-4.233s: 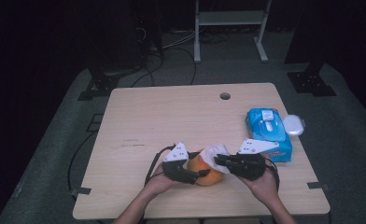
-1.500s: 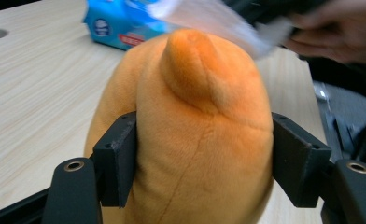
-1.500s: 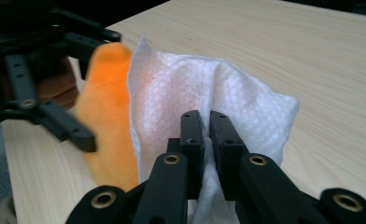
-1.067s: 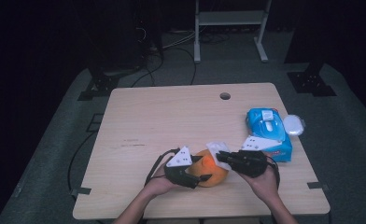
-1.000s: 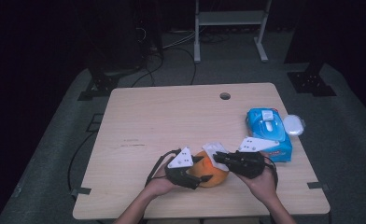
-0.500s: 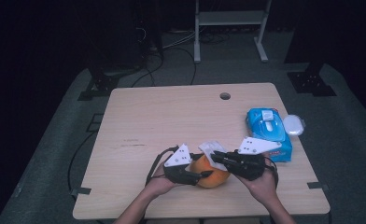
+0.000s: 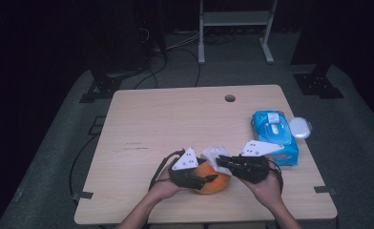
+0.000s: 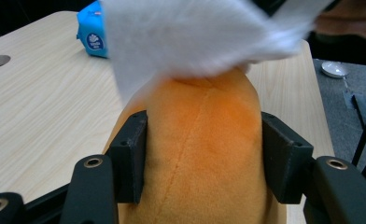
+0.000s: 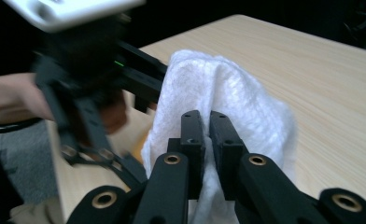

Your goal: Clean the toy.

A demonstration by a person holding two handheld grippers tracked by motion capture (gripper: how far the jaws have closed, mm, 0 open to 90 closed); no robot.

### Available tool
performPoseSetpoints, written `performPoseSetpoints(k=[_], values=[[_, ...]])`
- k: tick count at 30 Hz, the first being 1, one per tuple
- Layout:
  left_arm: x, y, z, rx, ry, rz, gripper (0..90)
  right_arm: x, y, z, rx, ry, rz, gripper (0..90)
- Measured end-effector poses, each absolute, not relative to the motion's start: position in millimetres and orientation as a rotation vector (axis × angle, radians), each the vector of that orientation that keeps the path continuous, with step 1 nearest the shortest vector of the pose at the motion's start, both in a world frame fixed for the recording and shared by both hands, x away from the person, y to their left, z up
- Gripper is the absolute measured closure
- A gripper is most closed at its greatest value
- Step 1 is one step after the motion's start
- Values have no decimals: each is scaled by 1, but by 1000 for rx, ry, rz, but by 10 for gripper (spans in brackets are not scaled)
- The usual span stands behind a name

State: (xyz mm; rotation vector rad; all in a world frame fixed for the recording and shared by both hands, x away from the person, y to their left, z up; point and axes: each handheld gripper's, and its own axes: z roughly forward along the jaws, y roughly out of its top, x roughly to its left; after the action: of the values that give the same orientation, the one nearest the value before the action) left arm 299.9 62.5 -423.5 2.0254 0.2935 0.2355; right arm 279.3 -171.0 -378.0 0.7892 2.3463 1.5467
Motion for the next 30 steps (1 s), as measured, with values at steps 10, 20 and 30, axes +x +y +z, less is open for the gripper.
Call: performPoseSetpoints(k=[10,20,30], values=[[309,64,-428,1991,351,165,170,290,-181,-395,857,2388,1447,845],[314,67,-435,1993,302,122,185,292,-189,-399,877,2391,1410,845],[309,58,-438,1998,336,187,331,280,-169,-386,770,2411,1397,845]])
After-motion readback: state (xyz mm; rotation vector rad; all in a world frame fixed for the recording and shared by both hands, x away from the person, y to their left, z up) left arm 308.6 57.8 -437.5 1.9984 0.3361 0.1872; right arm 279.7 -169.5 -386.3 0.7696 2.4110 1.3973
